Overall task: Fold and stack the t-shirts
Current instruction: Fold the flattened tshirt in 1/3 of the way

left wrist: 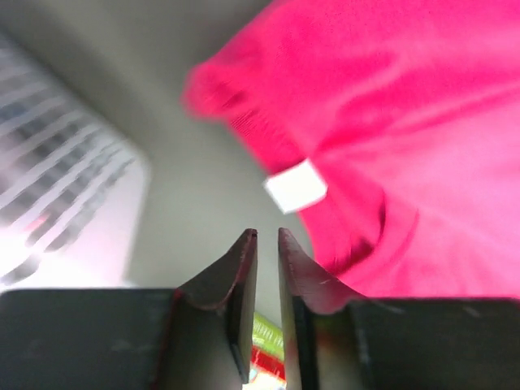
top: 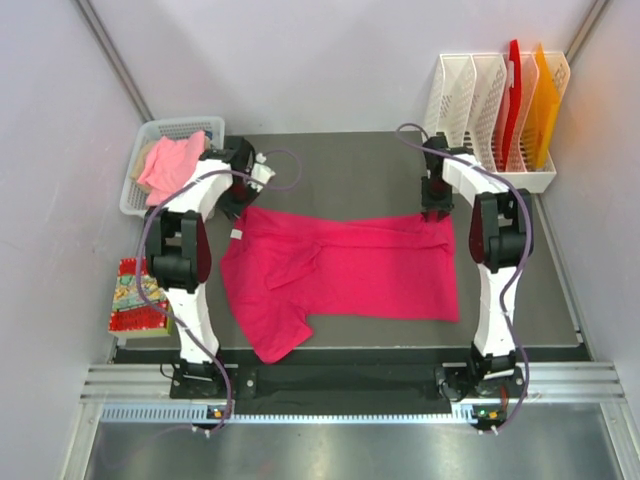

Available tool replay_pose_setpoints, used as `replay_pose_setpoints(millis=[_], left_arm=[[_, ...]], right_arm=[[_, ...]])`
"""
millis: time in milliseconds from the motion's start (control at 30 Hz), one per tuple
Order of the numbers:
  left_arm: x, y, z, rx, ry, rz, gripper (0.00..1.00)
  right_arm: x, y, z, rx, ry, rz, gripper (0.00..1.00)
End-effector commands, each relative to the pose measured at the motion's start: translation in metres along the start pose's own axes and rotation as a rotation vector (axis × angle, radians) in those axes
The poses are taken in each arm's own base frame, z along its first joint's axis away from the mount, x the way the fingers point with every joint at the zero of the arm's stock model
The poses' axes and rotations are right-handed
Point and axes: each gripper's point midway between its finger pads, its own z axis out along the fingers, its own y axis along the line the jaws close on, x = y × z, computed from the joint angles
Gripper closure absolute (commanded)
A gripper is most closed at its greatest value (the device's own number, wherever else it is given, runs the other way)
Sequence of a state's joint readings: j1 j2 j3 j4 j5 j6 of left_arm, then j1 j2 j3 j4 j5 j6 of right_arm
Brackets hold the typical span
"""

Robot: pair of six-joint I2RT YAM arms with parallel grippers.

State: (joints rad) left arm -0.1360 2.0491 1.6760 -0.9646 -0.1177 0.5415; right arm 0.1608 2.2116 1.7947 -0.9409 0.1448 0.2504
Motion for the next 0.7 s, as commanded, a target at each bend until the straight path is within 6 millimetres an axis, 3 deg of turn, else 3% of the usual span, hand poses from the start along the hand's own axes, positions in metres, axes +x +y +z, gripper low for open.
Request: replay_pose_setpoints(millis=[0, 33, 100, 133, 200, 233, 267, 300, 333, 367, 400, 433, 500, 533, 667], left_arm=[[-0.025, 0.011, -0.107, -0.036, -0.221, 0.020, 0.73], [-0.021, 0.001, -0.117, -0.004, -0.219, 0.038, 0.71], [-0.017, -0.019, -0.142, 0.056, -0.266, 0.091, 0.68], [-0.004, -0.037, -0.144, 0.098, -0.222, 0.126, 0.68], [0.012, -0.056, -0.159, 0.116, -0.235, 0.189, 0.67], [0.031, -0.079, -0.146, 0.162, -0.177, 0.231, 0.67], [0.038, -0.087, -0.143, 0.155, -0.182, 0.259, 0.68], [0.049, -0.092, -0.154, 0.120, -0.224, 0.299, 0.68], [0.072, -0.110, -0.135, 0.137, -0.166, 0.343, 0.69], [0.076, -0.111, -0.142, 0.086, -0.232, 0.364, 0.69], [0.086, -0.116, -0.138, 0.079, -0.229, 0.397, 0.69], [0.105, -0.129, -0.122, 0.096, -0.188, 0.427, 0.70], [0.115, -0.132, -0.123, 0.066, -0.239, 0.432, 0.70], [0.126, -0.137, -0.115, 0.078, -0.220, 0.433, 0.70], [0.134, -0.151, -0.110, 0.115, -0.256, 0.413, 0.67]], right_arm=[[-0.034, 0.000, -0.058, -0.043, -0.187, 0.031, 0.63], [-0.035, 0.000, -0.078, -0.054, -0.222, 0.032, 0.61], [-0.021, -0.002, -0.092, -0.055, -0.216, 0.032, 0.61], [-0.018, -0.003, -0.113, -0.063, -0.252, 0.034, 0.60], [0.005, -0.007, -0.119, -0.067, -0.225, 0.035, 0.58], [0.011, -0.010, -0.139, -0.079, -0.265, 0.037, 0.55], [0.019, -0.011, -0.144, -0.083, -0.269, 0.033, 0.54], [0.040, -0.013, -0.139, -0.077, -0.233, 0.022, 0.52], [0.047, -0.018, -0.156, -0.084, -0.273, 0.027, 0.52], [0.057, -0.020, -0.160, -0.086, -0.278, 0.027, 0.52], [0.077, -0.024, -0.154, -0.079, -0.243, 0.032, 0.52], [0.088, -0.026, -0.169, -0.102, -0.279, 0.040, 0.50], [0.123, -0.027, -0.162, -0.112, -0.223, 0.052, 0.50], [0.135, -0.025, -0.171, -0.133, -0.247, 0.053, 0.51], [0.187, -0.019, -0.158, -0.167, -0.199, 0.074, 0.53]])
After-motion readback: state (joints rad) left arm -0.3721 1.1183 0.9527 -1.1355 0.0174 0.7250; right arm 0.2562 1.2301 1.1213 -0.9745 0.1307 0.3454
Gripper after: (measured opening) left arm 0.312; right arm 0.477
